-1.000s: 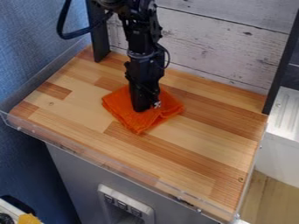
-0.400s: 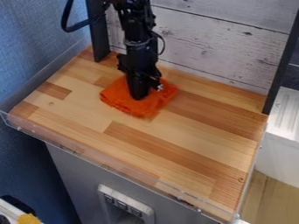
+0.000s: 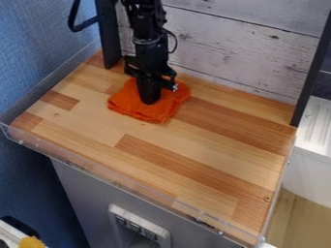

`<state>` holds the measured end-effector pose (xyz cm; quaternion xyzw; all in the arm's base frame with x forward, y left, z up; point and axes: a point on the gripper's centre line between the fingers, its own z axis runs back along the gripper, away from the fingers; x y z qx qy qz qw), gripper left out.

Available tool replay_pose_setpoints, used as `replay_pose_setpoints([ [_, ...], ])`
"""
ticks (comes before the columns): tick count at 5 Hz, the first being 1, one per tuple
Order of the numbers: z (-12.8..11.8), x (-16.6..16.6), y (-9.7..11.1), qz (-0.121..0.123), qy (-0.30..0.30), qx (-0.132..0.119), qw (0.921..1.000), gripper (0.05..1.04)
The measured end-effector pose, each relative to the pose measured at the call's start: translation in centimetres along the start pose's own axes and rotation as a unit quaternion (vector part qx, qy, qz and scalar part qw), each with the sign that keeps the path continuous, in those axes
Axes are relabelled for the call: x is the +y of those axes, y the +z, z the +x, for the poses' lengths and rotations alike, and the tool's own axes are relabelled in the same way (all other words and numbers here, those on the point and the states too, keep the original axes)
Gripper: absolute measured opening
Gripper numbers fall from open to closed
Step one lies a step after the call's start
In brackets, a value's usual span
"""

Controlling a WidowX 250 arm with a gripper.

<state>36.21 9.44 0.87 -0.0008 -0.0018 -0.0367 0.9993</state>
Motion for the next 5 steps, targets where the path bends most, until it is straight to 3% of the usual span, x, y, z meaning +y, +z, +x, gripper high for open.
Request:
replay_pose_setpoints([
  [1, 0.6, 1.0, 0.1, -0.001, 0.024, 0.003, 0.9997, 0.082],
  [2, 0.3, 1.3, 0.3, -0.005, 0.043, 0.019, 0.9989, 0.231],
  [3, -0.9, 0.4, 1.1, -0.008, 0.064, 0.042, 0.9970, 0.476],
  [4, -1.8, -2.6, 4.0, -0.003, 0.065, 0.035, 0.9973, 0.778],
  [5, -2.7, -6.0, 6.3, 0.001, 0.062, 0.023, 0.9978, 0.993],
])
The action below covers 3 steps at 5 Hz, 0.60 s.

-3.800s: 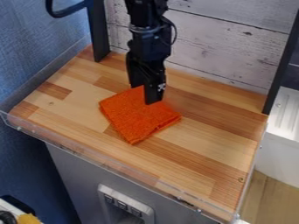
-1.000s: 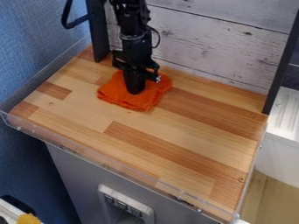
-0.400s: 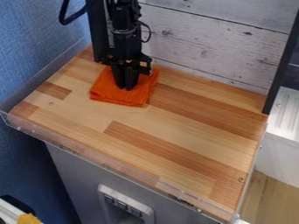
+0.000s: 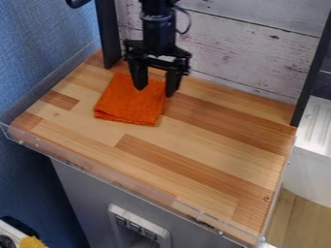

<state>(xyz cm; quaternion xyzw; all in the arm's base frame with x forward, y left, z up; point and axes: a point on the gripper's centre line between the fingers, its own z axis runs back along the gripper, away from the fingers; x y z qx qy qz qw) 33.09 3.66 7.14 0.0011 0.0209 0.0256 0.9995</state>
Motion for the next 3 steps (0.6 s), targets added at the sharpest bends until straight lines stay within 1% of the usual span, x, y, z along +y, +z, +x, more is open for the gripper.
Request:
replay_pose_setpoints([
  [1, -1.1, -2.8, 1.8, 0.004, -0.003, -0.016, 0.9999, 0.998],
  [2, -1.7, -5.2, 3.2, 0.007, -0.004, -0.029, 0.9996, 0.997],
  [3, -2.6, -7.7, 4.1, 0.009, -0.009, -0.028, 0.9995, 0.995],
])
